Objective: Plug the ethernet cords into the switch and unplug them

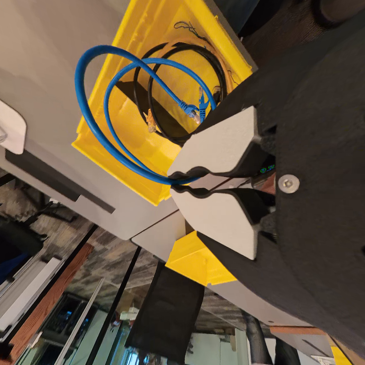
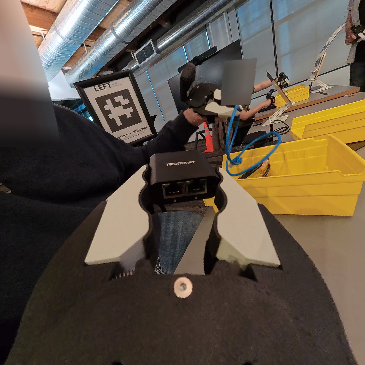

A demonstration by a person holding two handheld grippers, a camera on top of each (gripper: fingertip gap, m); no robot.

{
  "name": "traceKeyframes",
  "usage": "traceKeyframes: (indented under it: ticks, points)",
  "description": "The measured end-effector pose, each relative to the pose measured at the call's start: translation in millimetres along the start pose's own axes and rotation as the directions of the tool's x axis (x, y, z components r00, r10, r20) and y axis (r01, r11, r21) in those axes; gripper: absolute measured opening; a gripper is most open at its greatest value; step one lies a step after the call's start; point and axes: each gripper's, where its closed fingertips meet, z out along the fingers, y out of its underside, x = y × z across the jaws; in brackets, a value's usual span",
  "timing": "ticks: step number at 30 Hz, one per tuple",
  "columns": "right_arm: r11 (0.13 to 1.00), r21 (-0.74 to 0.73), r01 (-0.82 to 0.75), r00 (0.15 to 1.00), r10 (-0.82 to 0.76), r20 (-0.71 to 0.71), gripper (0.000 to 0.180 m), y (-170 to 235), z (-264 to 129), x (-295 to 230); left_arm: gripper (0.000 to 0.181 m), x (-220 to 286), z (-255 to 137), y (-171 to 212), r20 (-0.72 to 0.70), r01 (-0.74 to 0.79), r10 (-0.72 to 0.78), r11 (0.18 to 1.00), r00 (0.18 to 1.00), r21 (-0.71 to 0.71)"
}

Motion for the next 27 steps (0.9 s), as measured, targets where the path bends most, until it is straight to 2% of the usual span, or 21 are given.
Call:
traceKeyframes:
  ticks: [8,13,16,19,22,27]
  points:
    - [1.0,0.002,0.015,1.0,-0.015,-0.006,0.064,-2.8,-0.6,-2.0,0.005,-30.6,-40.5,-47.4,0.124,-0.029,0.018,0.996,0.992,0.083]
    - [0.999,0.031,0.038,0.999,-0.037,-0.018,0.064,-14.0,-7.3,-9.1,0.006,-27.5,-41.2,-96.6,0.14,-0.033,0.015,0.991,0.99,0.127]
    - [0.998,0.036,0.06,0.998,-0.06,-0.018,0.064,-19.6,-11.9,-17.8,0.006,-14.7,-20.4,-136.7,0.134,-0.013,-0.007,0.989,0.991,0.15]
    - [0.995,0.056,0.083,0.996,-0.081,-0.032,0.064,-28.9,-19.8,-24.0,0.006,9.6,19.1,-167.3,0.098,0.033,-0.046,0.991,0.994,0.128]
    - [0.991,0.075,0.11,0.993,-0.106,-0.047,0.064,-35.9,-29.4,-34.8,0.005,37.7,66.7,-175.5,0.022,0.145,-0.148,0.986,0.989,0.08]
    - [0.987,0.089,0.136,0.989,-0.129,-0.074,0.064,-37.6,-42.3,-47.5,0.006,102.8,144.0,-157.8,-0.138,0.286,-0.298,0.953,0.944,-0.1]
